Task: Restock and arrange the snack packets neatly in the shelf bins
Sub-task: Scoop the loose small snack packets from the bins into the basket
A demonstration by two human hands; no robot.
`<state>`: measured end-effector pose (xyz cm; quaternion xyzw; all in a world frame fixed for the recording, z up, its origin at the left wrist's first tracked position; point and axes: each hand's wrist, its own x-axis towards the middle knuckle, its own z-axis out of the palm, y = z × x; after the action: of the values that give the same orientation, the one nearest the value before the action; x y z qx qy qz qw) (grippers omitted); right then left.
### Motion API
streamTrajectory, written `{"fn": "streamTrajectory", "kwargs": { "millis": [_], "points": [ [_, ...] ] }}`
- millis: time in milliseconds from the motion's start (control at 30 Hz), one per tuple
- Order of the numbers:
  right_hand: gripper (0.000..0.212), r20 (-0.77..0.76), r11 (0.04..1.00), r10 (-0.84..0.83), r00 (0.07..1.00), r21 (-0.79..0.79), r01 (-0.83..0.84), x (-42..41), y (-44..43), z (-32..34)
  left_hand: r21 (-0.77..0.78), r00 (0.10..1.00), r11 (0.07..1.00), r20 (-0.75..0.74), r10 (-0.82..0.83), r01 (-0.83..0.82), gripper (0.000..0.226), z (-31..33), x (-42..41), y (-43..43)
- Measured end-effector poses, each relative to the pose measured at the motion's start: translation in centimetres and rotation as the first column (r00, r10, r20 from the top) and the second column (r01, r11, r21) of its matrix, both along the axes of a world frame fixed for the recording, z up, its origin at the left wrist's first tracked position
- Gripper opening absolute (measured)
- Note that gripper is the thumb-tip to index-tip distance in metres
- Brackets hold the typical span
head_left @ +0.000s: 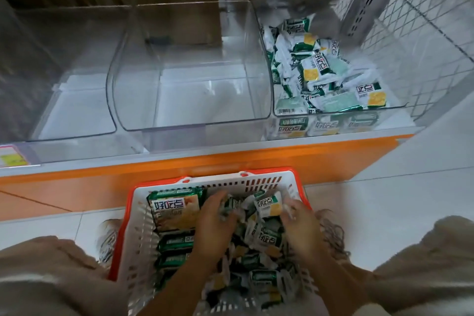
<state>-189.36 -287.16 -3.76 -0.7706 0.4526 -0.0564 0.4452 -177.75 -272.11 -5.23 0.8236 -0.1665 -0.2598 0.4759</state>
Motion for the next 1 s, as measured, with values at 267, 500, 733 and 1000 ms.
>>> {"fn": "streamTrajectory", "kwargs": {
  "millis": [267, 500, 733, 1000],
  "points": [
    [0.028, 0.601, 0.931, -0.02, 0.799, -0.281, 0.234, 2.8, -4.7, 14.9, -0.249, 0.808, 0.916, 0.578, -0.119, 0.313, 0.039, 17.5, 0.8, -7.1],
    [0.033, 0.116, 0.859, 0.253, 0.96, -0.483, -0.168, 2.9, -17.7, 21.0, 0.171, 0.575, 0.877, 0.696, -0.431, 0.449, 0.053, 23.9, 6.4, -16.1],
    [0.093, -0.354, 0.849, 0.363, 0.862, -0.255, -0.462, 5.7, -21.3, 18.2, 0.505, 0.456, 0.813, 0.674, -0.581, 0.289, 0.071, 25.0, 14.5, -22.8],
    [0.082, -0.417, 0.864, 0.365, 0.832, -0.181, -0.47, 7.3, -21.6, 18.3, 0.739, 0.442, 0.623, 0.483, -0.756, 0.256, 0.092, 23.7, 18.6, -25.0]
  ]
}}
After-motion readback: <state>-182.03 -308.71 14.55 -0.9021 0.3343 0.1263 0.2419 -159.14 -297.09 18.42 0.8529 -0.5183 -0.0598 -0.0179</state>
